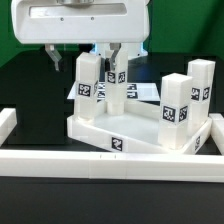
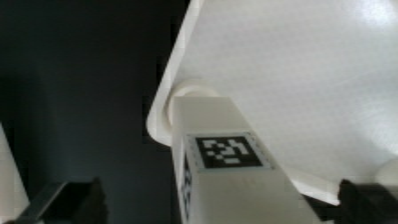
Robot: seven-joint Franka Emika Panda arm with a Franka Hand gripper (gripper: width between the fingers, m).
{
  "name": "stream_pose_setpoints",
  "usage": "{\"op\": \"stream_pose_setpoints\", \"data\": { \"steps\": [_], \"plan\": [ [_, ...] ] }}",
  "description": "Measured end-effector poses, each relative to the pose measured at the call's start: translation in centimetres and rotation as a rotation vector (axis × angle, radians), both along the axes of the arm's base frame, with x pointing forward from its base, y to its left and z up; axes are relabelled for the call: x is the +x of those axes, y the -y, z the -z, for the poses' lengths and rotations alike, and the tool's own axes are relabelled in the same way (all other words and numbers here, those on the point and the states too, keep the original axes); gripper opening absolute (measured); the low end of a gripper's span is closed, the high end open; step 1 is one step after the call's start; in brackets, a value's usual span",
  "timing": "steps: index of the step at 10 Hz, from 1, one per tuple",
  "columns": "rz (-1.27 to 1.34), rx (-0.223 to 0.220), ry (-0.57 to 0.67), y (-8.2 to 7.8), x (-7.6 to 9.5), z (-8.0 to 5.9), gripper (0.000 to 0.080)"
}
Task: Assemble desk
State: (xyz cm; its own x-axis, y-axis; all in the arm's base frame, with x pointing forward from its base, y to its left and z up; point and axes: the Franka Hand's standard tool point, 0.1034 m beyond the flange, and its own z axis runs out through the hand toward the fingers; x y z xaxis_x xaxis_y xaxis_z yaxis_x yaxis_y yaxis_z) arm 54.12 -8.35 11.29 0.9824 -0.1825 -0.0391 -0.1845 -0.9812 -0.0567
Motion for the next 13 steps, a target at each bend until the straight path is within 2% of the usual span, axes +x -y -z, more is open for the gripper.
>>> {"op": "stream_pose_setpoints", "data": {
  "steps": [1, 2, 3, 7, 13],
  "plan": [
    [0.0, 0.0, 0.0, 0.0, -0.01, 0.01, 0.0645],
    [0.0, 0.0, -0.001, 0.0, -0.01, 0.03, 0.0428],
    [0.0, -0.001, 0.0, 0.05, 0.0, 0.03, 0.0287],
    [0.038, 0.001, 0.0, 0.19, -0.06, 0.1, 0.0289],
    [0.651, 0.014, -0.025, 0.19, -0.12, 0.2, 0.0291]
  ]
}}
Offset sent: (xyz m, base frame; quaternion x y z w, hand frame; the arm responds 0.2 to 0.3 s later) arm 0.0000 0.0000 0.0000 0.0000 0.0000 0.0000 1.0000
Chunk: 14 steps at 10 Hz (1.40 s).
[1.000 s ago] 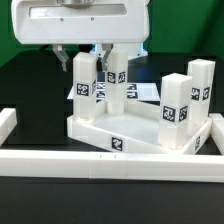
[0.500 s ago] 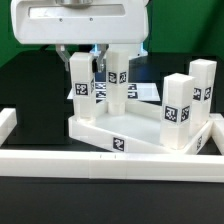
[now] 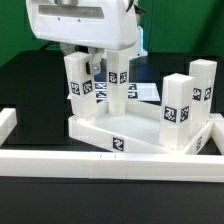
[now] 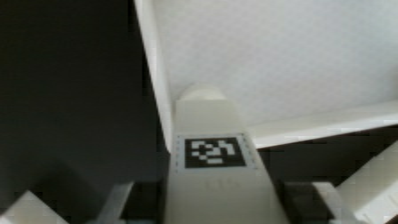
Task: Assemble desk
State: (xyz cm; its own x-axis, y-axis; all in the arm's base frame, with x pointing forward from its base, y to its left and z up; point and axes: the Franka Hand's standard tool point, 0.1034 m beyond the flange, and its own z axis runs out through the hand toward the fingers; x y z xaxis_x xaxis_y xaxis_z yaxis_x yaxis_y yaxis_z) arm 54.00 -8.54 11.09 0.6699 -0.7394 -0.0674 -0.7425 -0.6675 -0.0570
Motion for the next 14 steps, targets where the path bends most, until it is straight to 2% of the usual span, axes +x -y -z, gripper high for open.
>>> {"op": "stream_pose_setpoints", "data": {
  "steps": [3, 7, 9, 10, 11, 13, 14],
  "plan": [
    [0.298, 0.01, -0.018, -0.18, 0.08, 0.11, 0.0291],
    [0.45, 0.013, -0.029, -0.21, 0.16, 0.1, 0.0291],
    [0.599, 0.029, -0.04, -0.33, 0.22, 0.09, 0.0291],
    [0.62, 0.028, -0.043, -0.4, 0.22, 0.15, 0.0366],
    [0.606, 0.028, -0.042, -0.41, 0.2, 0.19, 0.0366],
    [0.46, 0.018, -0.05, -0.8, 0.17, 0.04, 0.0626],
    [0.383, 0.017, -0.038, -0.96, 0.35, -0.02, 0.0626]
  ]
}}
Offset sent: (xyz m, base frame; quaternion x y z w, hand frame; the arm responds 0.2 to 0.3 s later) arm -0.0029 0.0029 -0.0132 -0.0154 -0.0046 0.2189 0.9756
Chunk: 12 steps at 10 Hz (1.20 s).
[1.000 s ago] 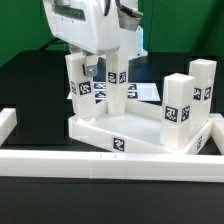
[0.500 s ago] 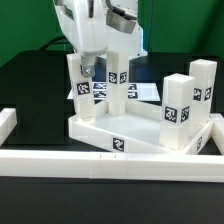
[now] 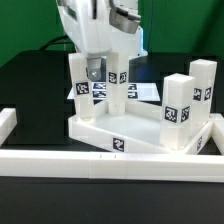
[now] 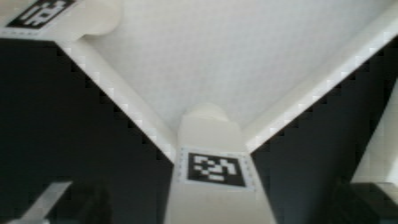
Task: Assemble desk
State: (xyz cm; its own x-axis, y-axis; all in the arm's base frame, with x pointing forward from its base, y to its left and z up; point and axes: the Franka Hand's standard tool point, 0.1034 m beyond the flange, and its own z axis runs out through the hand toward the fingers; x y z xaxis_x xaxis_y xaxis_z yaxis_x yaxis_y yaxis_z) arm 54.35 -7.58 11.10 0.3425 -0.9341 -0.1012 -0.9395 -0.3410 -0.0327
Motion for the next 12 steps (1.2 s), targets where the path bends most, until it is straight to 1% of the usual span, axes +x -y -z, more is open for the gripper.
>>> {"op": "stream_pose_setpoints", "data": {
  "steps": [1, 4, 6, 7, 9, 12],
  "plan": [
    [-0.146, -0.008, 0.03, 0.1, 0.3, 0.1, 0.0642],
    [-0.328, -0.008, 0.046, 0.1, 0.2, 0.2, 0.0648],
    [-0.502, -0.011, 0.06, 0.2, 0.1, 0.3, 0.0648],
    [-0.657, -0.039, 0.051, 0.5, 0.0, 0.4, 0.0648],
    [-0.869, -0.066, 0.068, 1.0, 0.0, 0.5, 0.0648],
    [-1.116, -0.069, 0.086, 1.3, 0.1, 0.4, 0.0648]
  ]
}}
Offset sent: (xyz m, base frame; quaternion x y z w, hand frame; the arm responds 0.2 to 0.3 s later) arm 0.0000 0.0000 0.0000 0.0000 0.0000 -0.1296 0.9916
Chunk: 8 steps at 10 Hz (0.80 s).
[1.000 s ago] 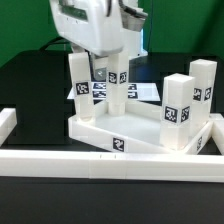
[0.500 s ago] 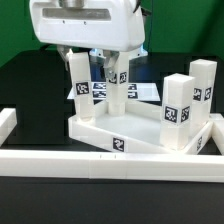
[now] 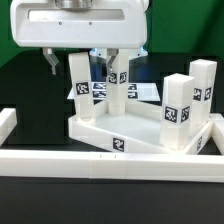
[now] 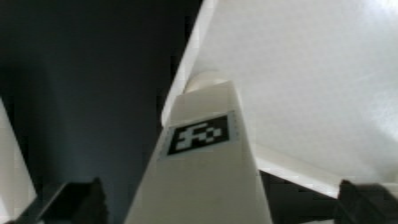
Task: Assemble desk
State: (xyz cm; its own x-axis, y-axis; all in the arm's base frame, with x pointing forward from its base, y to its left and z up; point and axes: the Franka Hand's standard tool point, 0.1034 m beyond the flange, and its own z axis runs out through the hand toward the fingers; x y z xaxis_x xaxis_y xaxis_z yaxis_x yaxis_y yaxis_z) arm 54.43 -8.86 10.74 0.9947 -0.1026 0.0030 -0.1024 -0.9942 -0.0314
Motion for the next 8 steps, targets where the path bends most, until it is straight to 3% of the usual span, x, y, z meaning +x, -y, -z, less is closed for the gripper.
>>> {"op": "stream_pose_setpoints", "data": {
  "steps": [1, 3, 4, 5, 8],
  "plan": [
    [-0.079, -0.002, 0.002, 0.03, 0.06, -0.07, 0.0648],
    [-0.121, -0.002, 0.003, 0.18, 0.1, -0.09, 0.0389],
    [-0.121, -0.002, 0.002, 0.18, 0.09, -0.06, 0.0389],
    [-0.121, -0.001, 0.002, 0.16, 0.09, -0.05, 0.0288],
    [-0.1, -0.001, 0.002, 0.16, 0.08, -0.02, 0.0289]
  ]
}}
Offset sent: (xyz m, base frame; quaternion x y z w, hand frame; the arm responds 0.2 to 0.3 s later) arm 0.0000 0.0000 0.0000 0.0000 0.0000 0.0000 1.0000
